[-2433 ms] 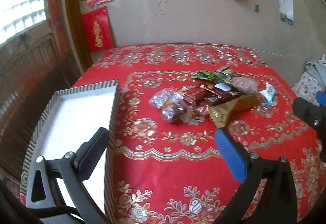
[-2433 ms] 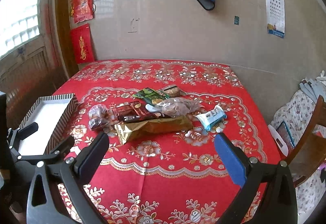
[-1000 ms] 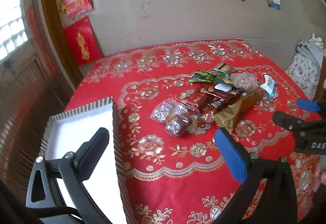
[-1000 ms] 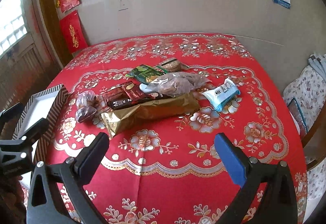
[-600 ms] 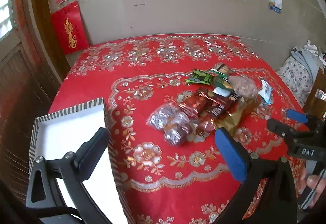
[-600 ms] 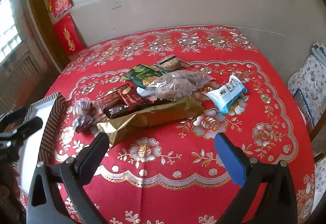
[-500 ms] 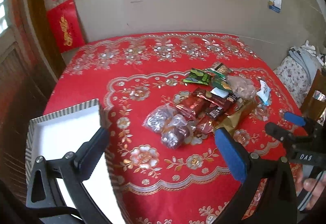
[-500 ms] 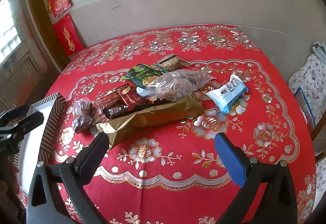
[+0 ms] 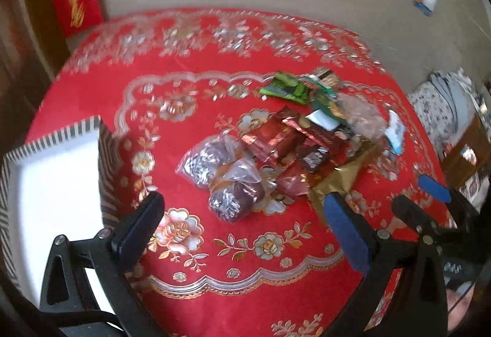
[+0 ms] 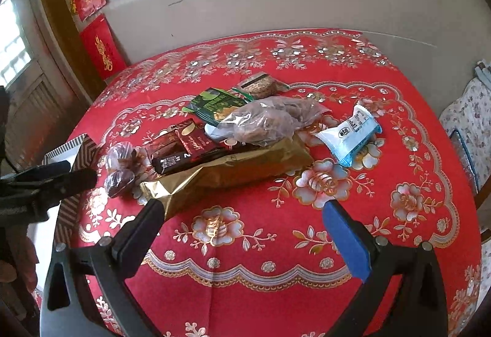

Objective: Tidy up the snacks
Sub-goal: 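Grasp the clear bag of red dates with the left tool while the right tool grasps the gold foil bag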

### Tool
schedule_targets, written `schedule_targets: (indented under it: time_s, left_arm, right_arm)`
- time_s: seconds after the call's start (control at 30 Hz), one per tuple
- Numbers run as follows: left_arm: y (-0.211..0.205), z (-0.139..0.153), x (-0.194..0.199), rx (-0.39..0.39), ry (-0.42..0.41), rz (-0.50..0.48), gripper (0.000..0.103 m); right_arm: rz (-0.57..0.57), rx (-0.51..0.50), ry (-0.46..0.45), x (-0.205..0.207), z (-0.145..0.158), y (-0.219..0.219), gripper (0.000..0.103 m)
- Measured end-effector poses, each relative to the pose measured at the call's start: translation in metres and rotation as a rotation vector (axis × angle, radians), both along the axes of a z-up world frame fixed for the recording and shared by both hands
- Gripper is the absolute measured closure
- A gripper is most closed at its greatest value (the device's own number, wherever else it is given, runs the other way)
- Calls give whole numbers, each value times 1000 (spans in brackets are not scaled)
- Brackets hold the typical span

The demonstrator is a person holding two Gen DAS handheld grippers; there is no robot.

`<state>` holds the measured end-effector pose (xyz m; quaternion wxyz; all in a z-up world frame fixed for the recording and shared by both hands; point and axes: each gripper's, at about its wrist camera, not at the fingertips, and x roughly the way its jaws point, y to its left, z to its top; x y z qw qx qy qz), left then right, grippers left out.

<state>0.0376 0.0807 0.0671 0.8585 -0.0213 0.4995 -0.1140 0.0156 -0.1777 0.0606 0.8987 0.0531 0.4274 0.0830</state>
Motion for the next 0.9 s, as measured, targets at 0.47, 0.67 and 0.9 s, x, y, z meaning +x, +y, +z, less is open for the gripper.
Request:
schedule_targets:
  time_s: [0.47,0.67,0.9]
  left_arm:
    - [-10,-22,26,36,36,104,0]
    - [-12,-35,35,36,91,127,0]
    - [-16,-42,36,40,110,118,0]
  right_arm:
    - [-34,113,75,25,-12,-6,0]
    - [-74,167,134,39,-21,-10,1]
    - [-95,173,161,52,-28,-9,16]
